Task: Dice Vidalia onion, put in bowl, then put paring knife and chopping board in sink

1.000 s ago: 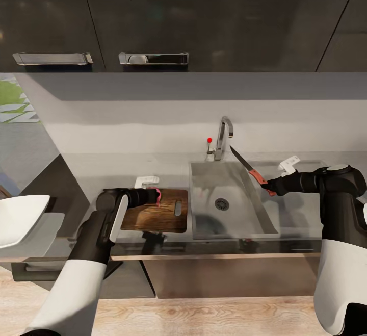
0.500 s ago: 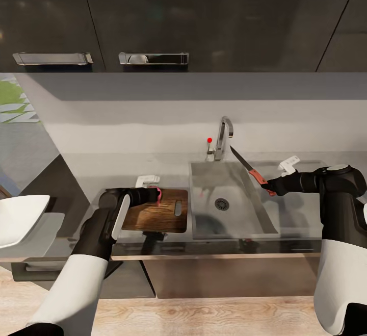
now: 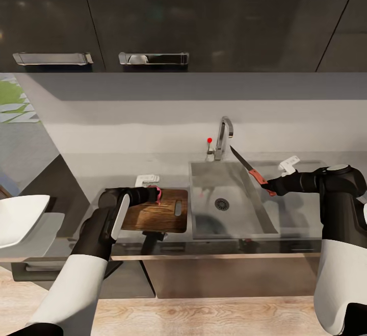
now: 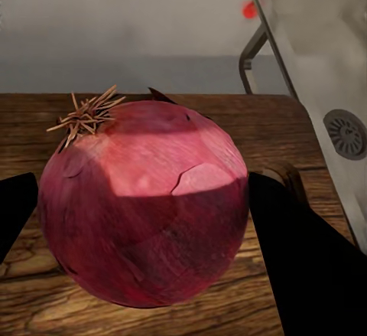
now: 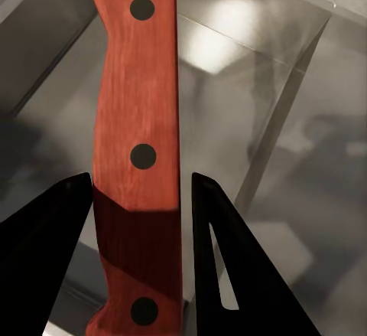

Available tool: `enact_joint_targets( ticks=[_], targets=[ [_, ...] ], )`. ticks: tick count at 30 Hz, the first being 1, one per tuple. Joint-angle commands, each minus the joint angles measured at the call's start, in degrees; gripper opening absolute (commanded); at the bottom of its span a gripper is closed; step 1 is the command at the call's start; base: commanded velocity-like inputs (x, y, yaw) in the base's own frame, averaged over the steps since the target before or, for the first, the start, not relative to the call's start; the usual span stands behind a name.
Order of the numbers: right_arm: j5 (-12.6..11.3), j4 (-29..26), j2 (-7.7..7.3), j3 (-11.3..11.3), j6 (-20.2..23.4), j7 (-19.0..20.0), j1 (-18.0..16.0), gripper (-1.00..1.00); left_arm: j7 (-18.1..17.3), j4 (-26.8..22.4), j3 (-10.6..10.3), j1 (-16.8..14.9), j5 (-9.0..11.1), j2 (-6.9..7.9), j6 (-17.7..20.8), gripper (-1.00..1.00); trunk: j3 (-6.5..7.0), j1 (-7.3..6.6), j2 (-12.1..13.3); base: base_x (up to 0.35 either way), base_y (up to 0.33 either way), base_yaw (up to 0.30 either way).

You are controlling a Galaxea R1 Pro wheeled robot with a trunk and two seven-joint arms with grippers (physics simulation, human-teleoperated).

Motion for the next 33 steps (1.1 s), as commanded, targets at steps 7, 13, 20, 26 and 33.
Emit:
enact_joint_targets(
  ticks=[7,13,20,26,33],
  targets=[
    [0.41,-0.05,0.02,-0.02,0.51,0.51,-0.07,-1.00,-0.05,0.17,0.20,-0.05,0.12,0.07,0.30,-1.00,-0.12,0.04,-0.12,0.000,0.000,0.000],
    [0.41,-0.05,0.00,-0.02,0.51,0.51,-0.07,-1.00,-0.05,0.53,0.29,-0.05,0.11,0.06,0.30,-1.00,-0.12,0.04,-0.12,0.000,0.000,0.000],
    [0.41,-0.05,0.05,-0.02,0.51,0.51,-0.07,-1.00,0.00,0.62,0.27,-0.05,0.17,0.01,0.30,-1.00,-0.39,0.04,-0.12,0.000,0.000,0.000],
    [0.41,-0.05,0.04,-0.02,0.51,0.51,-0.07,-1.00,0.00,0.65,0.18,-0.05,0.15,-0.03,0.30,-1.00,-0.60,0.04,-0.12,0.000,0.000,0.000],
    [0.41,-0.05,0.01,-0.02,0.51,0.51,-0.07,-1.00,0.00,0.65,0.12,-0.05,0.14,-0.07,0.30,-1.00,-1.21,0.04,-0.12,0.000,0.000,0.000]
  ],
)
